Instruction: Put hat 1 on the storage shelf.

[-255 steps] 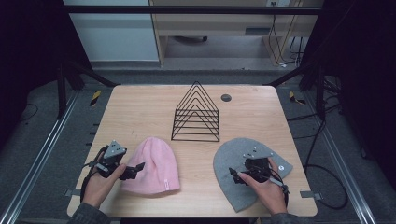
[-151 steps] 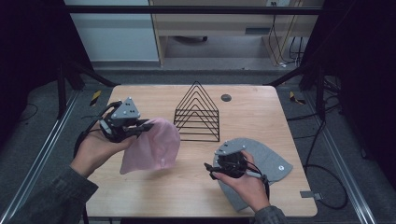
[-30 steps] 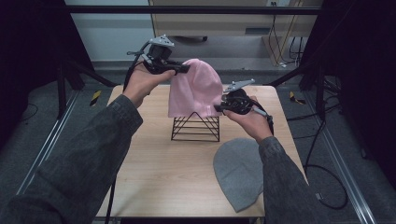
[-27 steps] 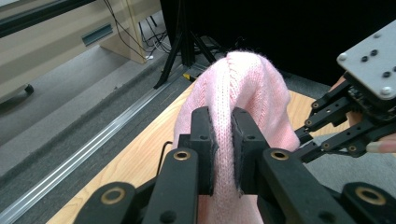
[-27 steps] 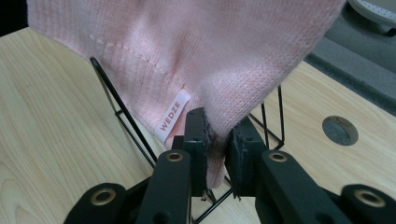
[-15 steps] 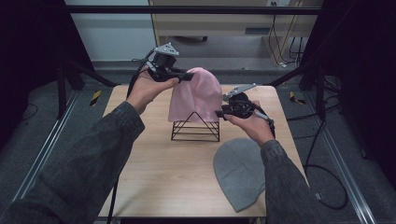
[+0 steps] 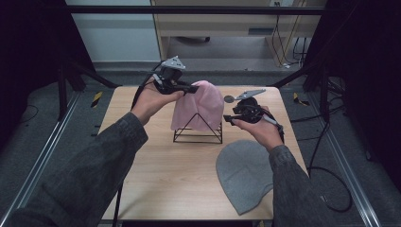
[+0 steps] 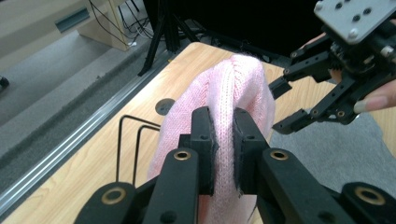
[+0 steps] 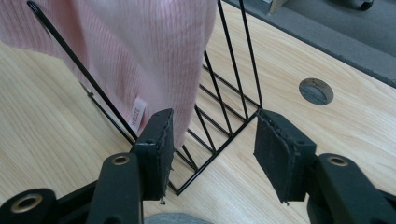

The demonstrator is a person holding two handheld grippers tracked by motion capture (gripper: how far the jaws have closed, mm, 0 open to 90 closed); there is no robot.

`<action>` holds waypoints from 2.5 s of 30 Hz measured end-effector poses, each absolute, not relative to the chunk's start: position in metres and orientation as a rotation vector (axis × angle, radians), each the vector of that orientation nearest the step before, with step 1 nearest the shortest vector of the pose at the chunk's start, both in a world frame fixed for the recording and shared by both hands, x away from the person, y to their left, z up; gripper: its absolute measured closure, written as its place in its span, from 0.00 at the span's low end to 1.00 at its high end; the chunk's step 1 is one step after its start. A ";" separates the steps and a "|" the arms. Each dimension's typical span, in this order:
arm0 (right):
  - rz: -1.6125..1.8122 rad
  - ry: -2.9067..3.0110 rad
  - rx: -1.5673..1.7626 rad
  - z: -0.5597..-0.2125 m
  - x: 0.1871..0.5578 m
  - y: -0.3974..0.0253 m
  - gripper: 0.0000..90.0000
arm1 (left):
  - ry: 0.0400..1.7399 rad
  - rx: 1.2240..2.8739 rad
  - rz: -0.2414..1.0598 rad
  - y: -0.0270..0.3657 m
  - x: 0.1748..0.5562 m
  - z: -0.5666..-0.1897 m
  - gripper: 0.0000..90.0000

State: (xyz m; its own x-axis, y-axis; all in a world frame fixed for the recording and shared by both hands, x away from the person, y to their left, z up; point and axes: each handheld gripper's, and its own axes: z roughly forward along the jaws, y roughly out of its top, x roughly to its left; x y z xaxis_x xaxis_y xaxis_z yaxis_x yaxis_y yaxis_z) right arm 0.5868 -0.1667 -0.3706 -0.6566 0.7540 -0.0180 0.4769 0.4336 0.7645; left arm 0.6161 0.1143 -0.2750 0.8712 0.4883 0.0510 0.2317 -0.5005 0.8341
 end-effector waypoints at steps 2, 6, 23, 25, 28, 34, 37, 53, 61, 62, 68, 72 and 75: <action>1.066 2.336 1.051 -0.372 0.587 -0.168 0.52 | 0.519 2.120 0.342 0.114 0.617 -0.280 0.90; 1.062 2.333 1.065 -0.374 0.586 -0.169 0.51 | 0.524 2.135 0.328 0.114 0.617 -0.291 0.90; 0.999 2.323 1.112 -0.381 0.585 -0.184 0.48 | 0.560 2.151 0.255 0.120 0.612 -0.323 0.89; 0.992 2.324 1.120 -0.382 0.585 -0.186 0.48 | 0.563 2.179 0.262 0.122 0.610 -0.325 0.89; 0.983 2.323 1.134 -0.384 0.583 -0.189 0.48 | 0.590 2.208 0.280 0.127 0.612 -0.328 0.88; 0.966 2.318 1.149 -0.386 0.579 -0.196 0.48 | 0.631 2.178 0.263 0.135 0.609 -0.336 0.85; 0.960 2.314 1.159 -0.388 0.578 -0.199 0.48 | 0.640 2.163 0.270 0.138 0.608 -0.337 0.81; 0.894 2.368 1.240 -0.406 0.572 -0.215 0.35 | 0.736 2.113 0.499 0.201 0.544 -0.343 0.21; 0.820 2.441 1.256 -0.431 0.568 -0.215 0.44 | 0.843 2.132 0.490 0.243 0.488 -0.420 0.08; 0.806 2.449 1.251 -0.433 0.568 -0.215 0.45 | 0.851 2.124 0.485 0.245 0.484 -0.427 0.08; 0.802 2.441 1.273 -0.449 0.576 -0.213 0.51 | 0.871 2.178 0.480 0.256 0.469 -0.453 0.09; 0.735 2.464 1.277 -0.460 0.580 -0.210 0.46 | 0.910 2.155 0.483 0.268 0.466 -0.453 0.09; 0.710 2.472 1.275 -0.466 0.581 -0.209 0.44 | 0.929 2.153 0.481 0.273 0.466 -0.455 0.09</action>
